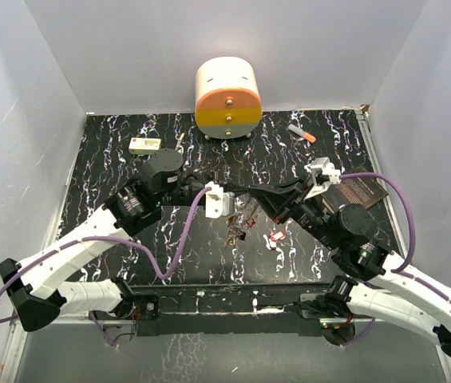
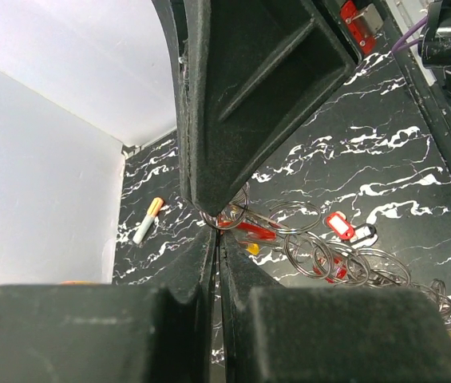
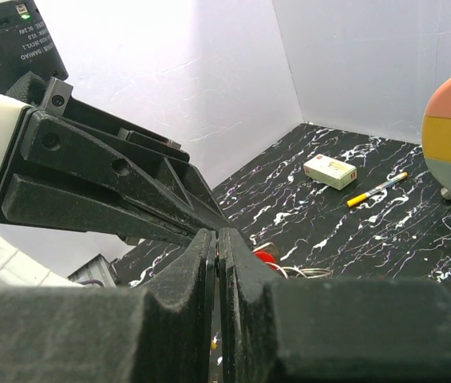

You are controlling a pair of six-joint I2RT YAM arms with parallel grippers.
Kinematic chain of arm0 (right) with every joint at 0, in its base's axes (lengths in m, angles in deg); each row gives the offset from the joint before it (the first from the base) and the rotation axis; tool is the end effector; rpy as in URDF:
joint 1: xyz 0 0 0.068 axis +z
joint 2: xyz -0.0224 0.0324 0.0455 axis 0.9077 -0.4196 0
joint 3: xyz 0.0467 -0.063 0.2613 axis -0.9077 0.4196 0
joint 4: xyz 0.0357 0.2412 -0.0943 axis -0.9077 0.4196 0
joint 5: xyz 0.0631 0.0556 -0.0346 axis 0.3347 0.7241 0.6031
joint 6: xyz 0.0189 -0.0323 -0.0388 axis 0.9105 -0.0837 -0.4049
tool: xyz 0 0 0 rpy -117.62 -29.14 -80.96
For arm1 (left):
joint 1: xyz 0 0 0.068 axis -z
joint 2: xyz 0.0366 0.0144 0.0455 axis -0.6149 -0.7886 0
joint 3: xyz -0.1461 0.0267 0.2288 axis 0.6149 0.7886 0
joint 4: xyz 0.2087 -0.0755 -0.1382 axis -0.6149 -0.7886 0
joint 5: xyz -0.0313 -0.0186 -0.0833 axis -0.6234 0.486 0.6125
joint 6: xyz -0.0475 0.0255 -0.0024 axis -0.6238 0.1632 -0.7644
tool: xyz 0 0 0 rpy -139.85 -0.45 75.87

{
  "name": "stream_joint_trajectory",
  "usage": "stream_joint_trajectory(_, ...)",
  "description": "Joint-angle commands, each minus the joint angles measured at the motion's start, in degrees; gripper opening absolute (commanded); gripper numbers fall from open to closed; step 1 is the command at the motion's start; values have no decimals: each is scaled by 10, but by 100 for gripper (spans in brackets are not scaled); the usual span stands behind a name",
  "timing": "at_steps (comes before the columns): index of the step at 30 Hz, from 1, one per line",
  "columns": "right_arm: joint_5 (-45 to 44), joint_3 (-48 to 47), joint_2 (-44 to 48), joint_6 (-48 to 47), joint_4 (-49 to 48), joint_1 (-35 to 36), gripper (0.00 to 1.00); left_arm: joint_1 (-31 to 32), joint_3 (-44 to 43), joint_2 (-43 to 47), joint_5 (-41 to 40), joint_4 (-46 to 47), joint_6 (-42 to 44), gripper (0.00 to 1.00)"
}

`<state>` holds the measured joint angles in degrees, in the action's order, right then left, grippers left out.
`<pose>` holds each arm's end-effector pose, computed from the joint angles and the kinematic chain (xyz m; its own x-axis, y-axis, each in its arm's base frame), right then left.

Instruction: Put the keys on the keyring

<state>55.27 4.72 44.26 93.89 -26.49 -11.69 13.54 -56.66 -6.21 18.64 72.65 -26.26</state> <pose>0.0960 0.1252 0.3755 -0.1387 0.3983 -0.9067 -0.7583 0.5461 0.3559 0.1454 -0.2143 0.4215 0.6655 0.1090 -0.7384 0.7412 0.0192 0.6710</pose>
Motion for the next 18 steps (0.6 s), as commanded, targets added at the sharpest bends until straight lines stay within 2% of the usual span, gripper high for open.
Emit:
stream_joint_trajectory(1,-23,1,14,-4,-118,0,8,2,-18,9,35,-10,-23,0)
stream_joint_trajectory(14,-26,11,1,-16,-161,0,8,2,-36,13,63,-38,-61,0)
stream_joint_trajectory(18,-26,19,0,-14,-166,0,8,2,-43,10,69,-38,-70,5)
